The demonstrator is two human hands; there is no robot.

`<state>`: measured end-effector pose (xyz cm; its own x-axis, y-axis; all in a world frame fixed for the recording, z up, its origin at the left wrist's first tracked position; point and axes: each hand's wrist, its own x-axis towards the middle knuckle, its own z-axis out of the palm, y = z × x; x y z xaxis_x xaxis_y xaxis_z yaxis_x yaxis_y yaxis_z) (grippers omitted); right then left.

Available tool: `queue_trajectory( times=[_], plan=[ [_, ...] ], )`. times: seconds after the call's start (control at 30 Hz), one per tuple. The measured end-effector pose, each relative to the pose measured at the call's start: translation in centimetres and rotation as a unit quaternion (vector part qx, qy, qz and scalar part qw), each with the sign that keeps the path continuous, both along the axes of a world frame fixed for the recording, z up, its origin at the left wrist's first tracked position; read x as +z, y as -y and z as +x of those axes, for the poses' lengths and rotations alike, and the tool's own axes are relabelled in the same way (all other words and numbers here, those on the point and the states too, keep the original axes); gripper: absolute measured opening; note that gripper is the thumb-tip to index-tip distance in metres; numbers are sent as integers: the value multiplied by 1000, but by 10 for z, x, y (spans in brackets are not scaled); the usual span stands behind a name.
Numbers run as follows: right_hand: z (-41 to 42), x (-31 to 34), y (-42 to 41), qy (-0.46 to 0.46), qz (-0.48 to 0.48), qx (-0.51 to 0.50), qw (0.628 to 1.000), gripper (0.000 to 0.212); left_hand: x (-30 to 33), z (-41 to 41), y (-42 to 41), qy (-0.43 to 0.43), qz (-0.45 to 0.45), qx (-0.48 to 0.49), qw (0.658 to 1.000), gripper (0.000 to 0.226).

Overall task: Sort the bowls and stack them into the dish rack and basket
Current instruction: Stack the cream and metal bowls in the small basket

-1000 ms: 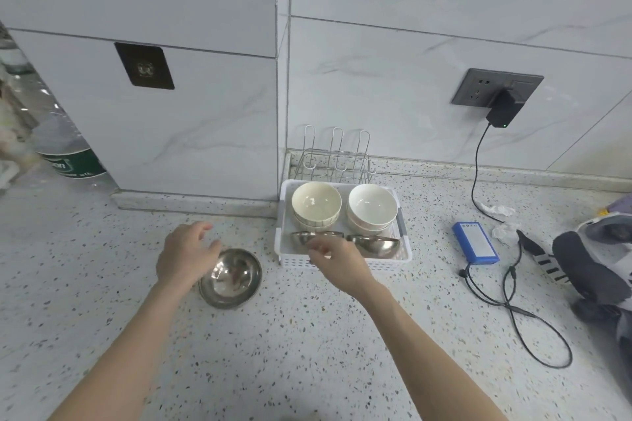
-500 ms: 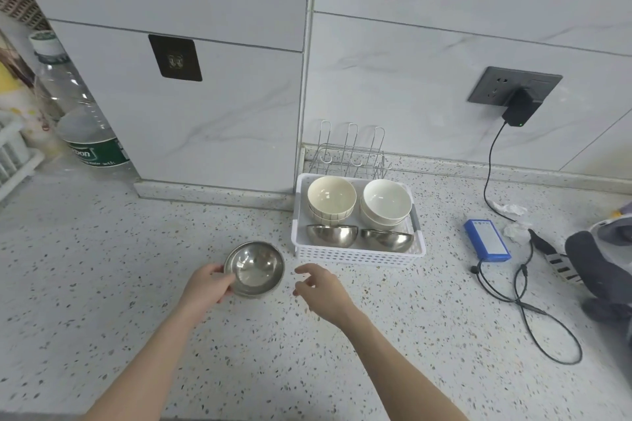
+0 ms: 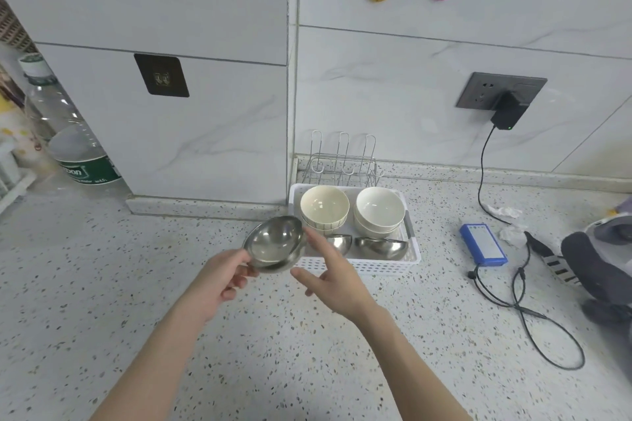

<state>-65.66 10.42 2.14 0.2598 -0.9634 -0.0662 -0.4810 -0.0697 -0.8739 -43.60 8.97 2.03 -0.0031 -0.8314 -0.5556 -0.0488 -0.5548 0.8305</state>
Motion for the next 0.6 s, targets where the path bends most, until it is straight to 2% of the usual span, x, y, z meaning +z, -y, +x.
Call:
queue_trajectory(
  times=[0.13, 0.4, 0.53, 0.6],
  plan=[
    [-15, 14, 18, -50, -71, 7, 996, 77, 13, -18, 19, -28, -12, -28, 999, 24],
    [-49, 28, 48, -139, -198, -36, 970, 72, 19, -39, 46, -90, 6, -51, 995, 24],
    [-59, 34, 60, -143, -228, -42, 962, 64, 24, -51, 56, -87, 15, -55, 995, 22],
    [-63, 36, 65, -104, -191, -50, 975, 62, 29, -59, 62, -53, 1, -71, 996, 27]
  ],
)
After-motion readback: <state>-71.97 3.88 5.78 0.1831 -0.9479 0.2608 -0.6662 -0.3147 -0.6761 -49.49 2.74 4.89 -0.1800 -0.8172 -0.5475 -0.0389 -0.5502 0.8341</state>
